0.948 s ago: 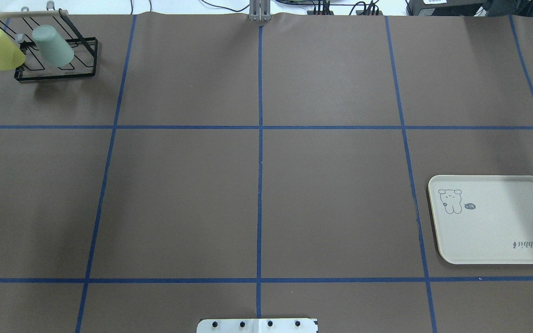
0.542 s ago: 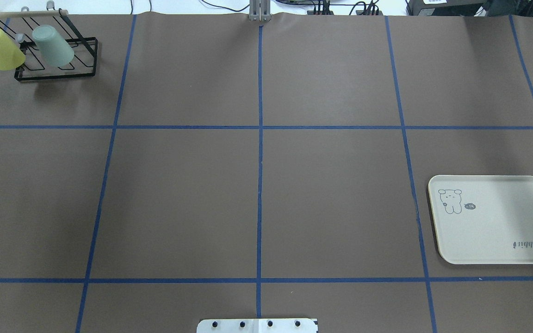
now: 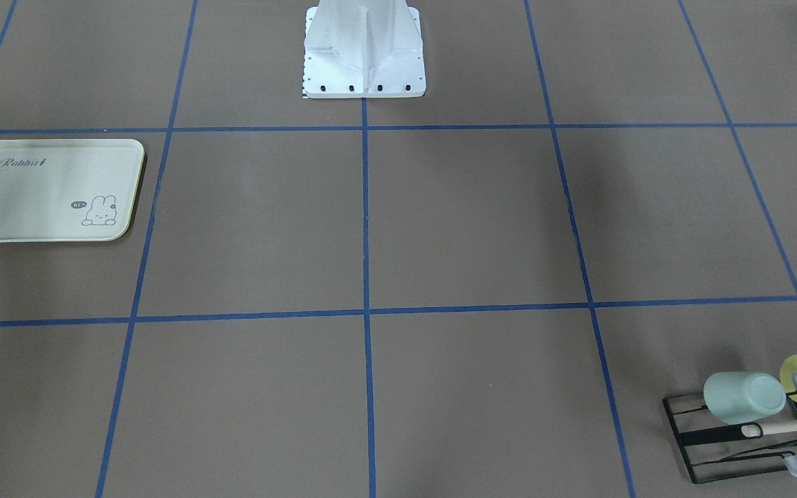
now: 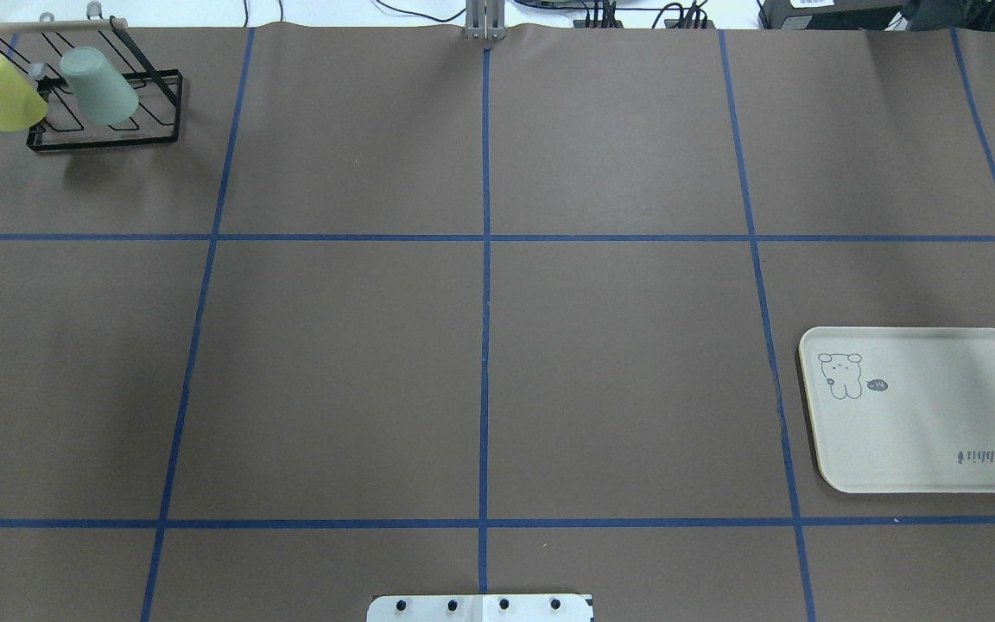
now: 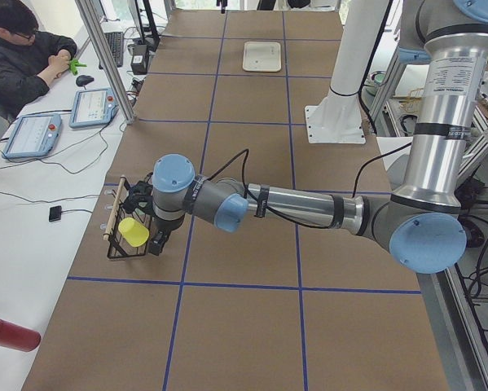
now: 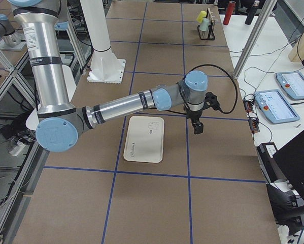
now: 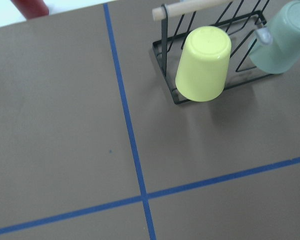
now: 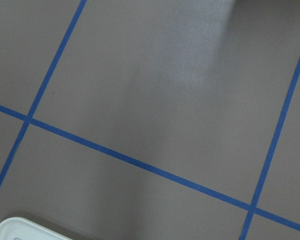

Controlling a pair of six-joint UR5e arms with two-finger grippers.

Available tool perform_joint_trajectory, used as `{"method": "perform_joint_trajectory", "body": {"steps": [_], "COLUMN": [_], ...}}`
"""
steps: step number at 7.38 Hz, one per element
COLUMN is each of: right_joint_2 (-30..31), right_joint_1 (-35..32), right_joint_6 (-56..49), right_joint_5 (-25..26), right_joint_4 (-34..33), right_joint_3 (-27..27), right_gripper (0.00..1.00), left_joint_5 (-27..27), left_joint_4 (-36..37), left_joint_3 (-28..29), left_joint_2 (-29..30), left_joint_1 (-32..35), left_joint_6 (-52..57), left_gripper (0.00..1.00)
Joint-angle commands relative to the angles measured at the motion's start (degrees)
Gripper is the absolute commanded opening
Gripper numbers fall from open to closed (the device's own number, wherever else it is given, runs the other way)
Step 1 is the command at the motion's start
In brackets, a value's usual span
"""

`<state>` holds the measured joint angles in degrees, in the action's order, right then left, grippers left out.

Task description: Left arm grabs green cup and hands to right arm on tray

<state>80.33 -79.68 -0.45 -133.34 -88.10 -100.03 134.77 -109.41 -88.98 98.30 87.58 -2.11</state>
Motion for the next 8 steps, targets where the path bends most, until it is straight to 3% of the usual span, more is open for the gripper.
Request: {"method": "perform_joint_trajectory", "body": {"steps": [1,4,7,8], "right_joint_2": [-3.59,-7.55,-8.53,-8.88], "right_joint_1": [1.54,5.4,6.9,6.99], "right_joint_6": [0.36,5.8,8.01,8.27], "right_joint_5": [0.01,0.18,0.18,0.18], "right_joint_4": [0.03,0.12,0.12,0.21], "right_joint_3": [1.49,2.47,2.38,2.38], "right_gripper": [1.0,1.0,1.0,1.0], "left_joint_5": [-0.21,-0.3,-2.4,-2.41], "left_joint_4": [-1.42,-1.33,-0.9,-0.11], "left_joint_3": [3.79,16.87,29.09,29.91], "left_joint_2": [6.35,20.22,29.82,30.8], "left_joint_1": [-3.29,-6.51,-12.42,-13.3], "left_joint_6": [-2.09,-14.19,-21.07,-23.7], "left_gripper": [1.0,1.0,1.0,1.0]}}
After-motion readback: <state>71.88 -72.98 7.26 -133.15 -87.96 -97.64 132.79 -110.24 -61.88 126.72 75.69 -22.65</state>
